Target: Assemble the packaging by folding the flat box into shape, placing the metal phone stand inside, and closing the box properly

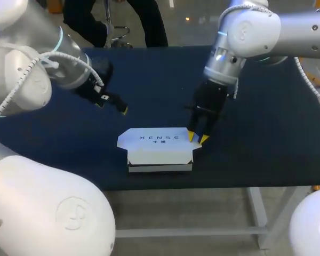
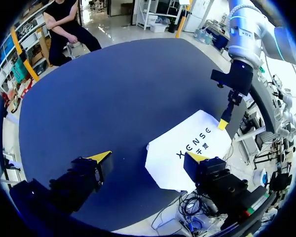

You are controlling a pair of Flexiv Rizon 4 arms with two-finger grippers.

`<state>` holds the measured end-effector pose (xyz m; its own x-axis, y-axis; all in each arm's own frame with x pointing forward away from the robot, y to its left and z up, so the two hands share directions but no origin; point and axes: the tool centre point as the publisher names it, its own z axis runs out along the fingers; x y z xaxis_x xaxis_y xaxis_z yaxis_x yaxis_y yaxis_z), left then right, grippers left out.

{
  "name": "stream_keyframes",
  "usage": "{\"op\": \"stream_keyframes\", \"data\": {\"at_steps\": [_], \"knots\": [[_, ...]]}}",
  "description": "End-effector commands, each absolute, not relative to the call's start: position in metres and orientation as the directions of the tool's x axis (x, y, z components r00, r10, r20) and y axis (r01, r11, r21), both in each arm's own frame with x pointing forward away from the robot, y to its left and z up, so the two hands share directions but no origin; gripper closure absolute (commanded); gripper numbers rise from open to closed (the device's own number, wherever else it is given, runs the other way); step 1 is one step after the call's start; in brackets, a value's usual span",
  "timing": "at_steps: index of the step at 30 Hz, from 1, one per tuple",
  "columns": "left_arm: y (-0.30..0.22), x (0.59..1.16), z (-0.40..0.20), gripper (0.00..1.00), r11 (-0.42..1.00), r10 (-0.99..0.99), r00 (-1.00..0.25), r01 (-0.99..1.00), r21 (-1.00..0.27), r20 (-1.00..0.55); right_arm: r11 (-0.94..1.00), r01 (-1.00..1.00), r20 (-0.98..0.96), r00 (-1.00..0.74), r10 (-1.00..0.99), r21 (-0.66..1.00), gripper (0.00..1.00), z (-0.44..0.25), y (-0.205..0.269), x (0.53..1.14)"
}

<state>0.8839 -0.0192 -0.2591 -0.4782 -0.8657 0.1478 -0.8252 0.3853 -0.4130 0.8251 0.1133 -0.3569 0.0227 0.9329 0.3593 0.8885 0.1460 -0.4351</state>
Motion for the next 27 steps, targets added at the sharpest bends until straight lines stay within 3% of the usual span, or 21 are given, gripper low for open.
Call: {"op": "stream_keyframes", "data": {"at_steps": [1, 6, 9, 20, 23, 27], "knots": [[-0.027, 0.884, -0.257, 0.0, 0.306, -0.947, -0.319, -0.932, -0.192, 0.037, 0.143, 0.892, 0.359, 0.023, 0.933, -0.43, 0.64, -0.356, 0.112, 0.824], [-0.027, 0.884, -0.257, 0.0, 0.306, -0.947, -0.319, -0.932, -0.192, 0.037, 0.141, 0.896, 0.359, 0.022, 0.933, -0.421, 0.65, -0.356, 0.113, 0.825], [-0.035, 0.888, -0.258, 0.0, 0.23, -0.967, -0.235, -0.971, -0.061, 0.101, 0.141, 0.897, 0.357, 0.021, 0.934, -0.42, 0.65, -0.356, 0.113, 0.825], [-0.047, 0.884, -0.272, 0.0, 0.122, -0.969, -0.073, -0.972, 0.2, 0.234, 0.14, 0.898, 0.36, 0.022, 0.933, -0.417, 0.65, -0.358, 0.113, 0.824], [-0.051, 0.882, -0.277, 0.0, 0.012, -0.975, 0.034, -0.978, 0.208, 0.218, 0.14, 0.898, 0.36, 0.022, 0.933, -0.418, 0.65, -0.359, 0.114, 0.824], [-0.051, 0.882, -0.277, 0.0, 0.012, -0.975, 0.034, -0.978, 0.208, 0.218, 0.141, 0.898, 0.359, 0.02, 0.933, -0.416, 0.64, -0.358, 0.113, 0.823]]}}
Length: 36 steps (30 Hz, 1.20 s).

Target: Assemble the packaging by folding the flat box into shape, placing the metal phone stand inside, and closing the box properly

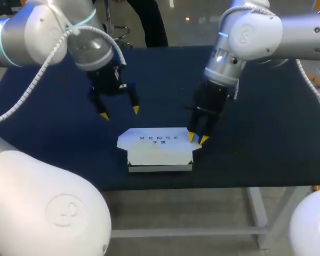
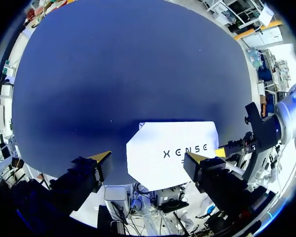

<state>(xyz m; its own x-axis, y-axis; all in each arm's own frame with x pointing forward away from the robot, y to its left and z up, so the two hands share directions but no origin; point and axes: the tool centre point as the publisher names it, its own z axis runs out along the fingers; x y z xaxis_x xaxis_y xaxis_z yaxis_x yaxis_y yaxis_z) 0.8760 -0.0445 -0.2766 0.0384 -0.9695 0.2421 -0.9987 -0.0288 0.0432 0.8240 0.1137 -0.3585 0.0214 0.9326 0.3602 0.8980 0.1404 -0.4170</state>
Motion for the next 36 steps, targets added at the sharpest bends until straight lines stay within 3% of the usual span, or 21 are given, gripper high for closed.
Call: {"op": "stream_keyframes", "data": {"at_steps": [1, 8, 15, 25, 31, 36], "knots": [[-0.051, 0.882, -0.277, 0.0, 0.012, -0.975, 0.034, -0.978, 0.208, 0.218, 0.141, 0.899, 0.358, 0.019, 0.933, -0.415, 0.64, -0.357, 0.113, 0.823], [-0.051, 0.882, -0.277, 0.0, 0.012, -0.975, 0.034, -0.978, 0.208, 0.218, 0.148, 0.899, 0.361, 0.012, 0.933, -0.413, 0.64, -0.358, 0.115, 0.825], [-0.058, 0.874, -0.287, 0.0, -0.107, -0.945, 0.184, -0.955, 0.277, 0.271, 0.147, 0.9, 0.364, 0.014, 0.931, -0.411, 0.65, -0.358, 0.114, 0.825], [-0.066, 0.848, -0.303, 0.29, -0.155, -0.937, 0.232, -0.946, 0.284, 0.262, 0.14, 0.901, 0.365, 0.022, 0.931, -0.41, 0.65, -0.359, 0.111, 0.824], [-0.071, 0.832, -0.311, 0.35, -0.189, -0.93, 0.262, -0.943, 0.275, 0.257, 0.137, 0.9, 0.367, 0.027, 0.93, -0.413, 0.65, -0.36, 0.11, 0.823], [-0.07, 0.827, -0.318, 0.32, -0.194, -0.933, 0.262, -0.944, 0.266, 0.248, 0.14, 0.902, 0.369, 0.023, 0.929, -0.408, 0.65, -0.359, 0.11, 0.823]]}}
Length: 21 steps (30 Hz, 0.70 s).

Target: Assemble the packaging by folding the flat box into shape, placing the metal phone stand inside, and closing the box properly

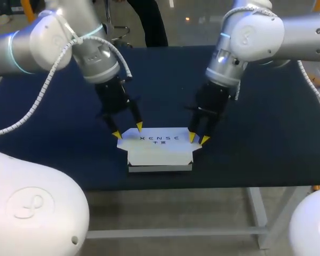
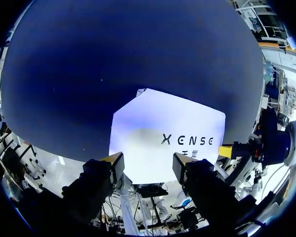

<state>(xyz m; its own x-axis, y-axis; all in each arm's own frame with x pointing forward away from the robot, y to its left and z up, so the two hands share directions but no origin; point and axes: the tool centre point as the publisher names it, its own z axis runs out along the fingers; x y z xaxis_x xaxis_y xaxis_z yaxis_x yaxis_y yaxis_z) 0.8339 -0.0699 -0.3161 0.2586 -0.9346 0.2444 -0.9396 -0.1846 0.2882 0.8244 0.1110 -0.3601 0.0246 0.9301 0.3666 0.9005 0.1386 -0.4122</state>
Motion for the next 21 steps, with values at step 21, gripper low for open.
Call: {"op": "stream_keyframes", "data": {"at_steps": [21], "knots": [[-0.072, 0.822, -0.346, 0.33, -0.143, -0.942, 0.219, -0.948, 0.283, 0.256, 0.145, 0.905, 0.383, 0.021, 0.924, -0.399, 0.66, -0.361, 0.11, 0.823]]}}
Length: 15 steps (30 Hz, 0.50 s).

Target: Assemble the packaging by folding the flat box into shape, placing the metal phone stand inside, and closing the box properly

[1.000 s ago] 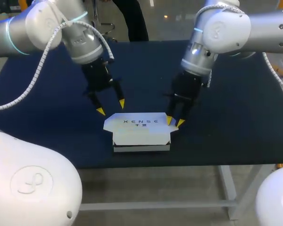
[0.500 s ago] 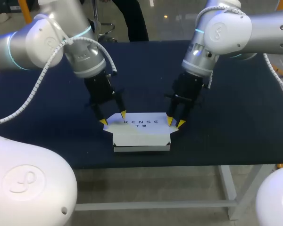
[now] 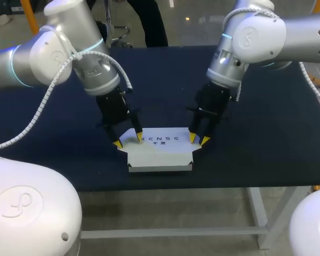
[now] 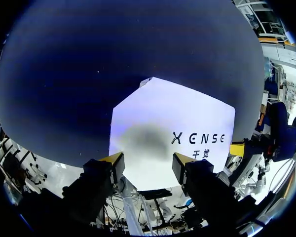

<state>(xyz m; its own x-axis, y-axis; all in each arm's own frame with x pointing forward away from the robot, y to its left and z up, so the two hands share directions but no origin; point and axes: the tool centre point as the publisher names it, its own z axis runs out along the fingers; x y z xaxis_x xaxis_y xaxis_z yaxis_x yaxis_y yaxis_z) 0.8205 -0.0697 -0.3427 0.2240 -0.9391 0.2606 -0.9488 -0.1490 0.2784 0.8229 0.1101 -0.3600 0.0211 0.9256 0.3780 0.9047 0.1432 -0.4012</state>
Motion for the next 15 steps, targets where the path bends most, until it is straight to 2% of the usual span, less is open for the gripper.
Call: {"op": "stream_keyframes", "data": {"at_steps": [1, 15], "knots": [[-0.0723, 0.8222, -0.3464, 0.33, -0.143, -0.942, 0.218, -0.948, 0.283, 0.256, 0.145, 0.906, 0.383, 0.021, 0.923, -0.398, 0.66, -0.3607, 0.1095, 0.8226], [-0.0777, 0.8202, -0.3516, 0.35, -0.135, -0.951, 0.198, -0.958, 0.255, 0.239, 0.163, 0.913, 0.396, -0.002, 0.918, -0.373, 0.65, -0.3582, 0.1169, 0.8242]]}}
